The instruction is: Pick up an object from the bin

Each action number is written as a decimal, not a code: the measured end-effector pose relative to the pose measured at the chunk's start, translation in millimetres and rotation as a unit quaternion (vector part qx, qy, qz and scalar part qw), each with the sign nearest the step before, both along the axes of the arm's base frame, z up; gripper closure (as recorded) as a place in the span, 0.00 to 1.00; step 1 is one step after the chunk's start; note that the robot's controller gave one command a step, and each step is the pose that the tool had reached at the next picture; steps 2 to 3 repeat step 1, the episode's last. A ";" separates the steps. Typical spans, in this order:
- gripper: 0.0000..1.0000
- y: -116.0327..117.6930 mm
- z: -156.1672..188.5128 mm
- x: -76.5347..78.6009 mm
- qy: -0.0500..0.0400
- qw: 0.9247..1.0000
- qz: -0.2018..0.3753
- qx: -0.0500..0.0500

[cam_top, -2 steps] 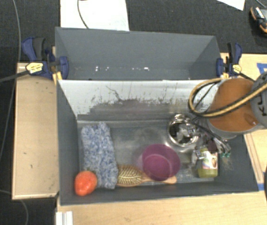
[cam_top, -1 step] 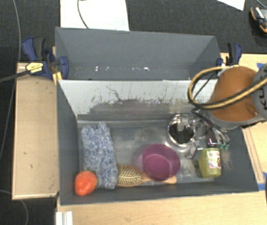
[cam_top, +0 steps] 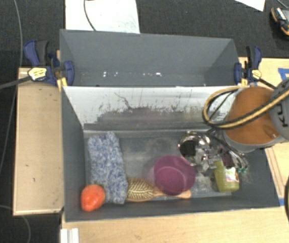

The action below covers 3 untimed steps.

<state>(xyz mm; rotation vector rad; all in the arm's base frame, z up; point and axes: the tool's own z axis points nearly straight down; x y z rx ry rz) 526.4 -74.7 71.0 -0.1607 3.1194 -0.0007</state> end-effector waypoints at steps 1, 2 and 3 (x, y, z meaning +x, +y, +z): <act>1.00 0.2 0.0 0.0 0.000 1.000 0.000 0.000; 1.00 0.2 0.0 0.0 0.000 1.000 0.000 0.000; 1.00 0.2 0.0 0.0 0.000 1.000 0.000 0.000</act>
Offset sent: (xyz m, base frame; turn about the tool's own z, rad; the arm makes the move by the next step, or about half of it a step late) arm 0.0134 -0.0441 0.0560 -0.1248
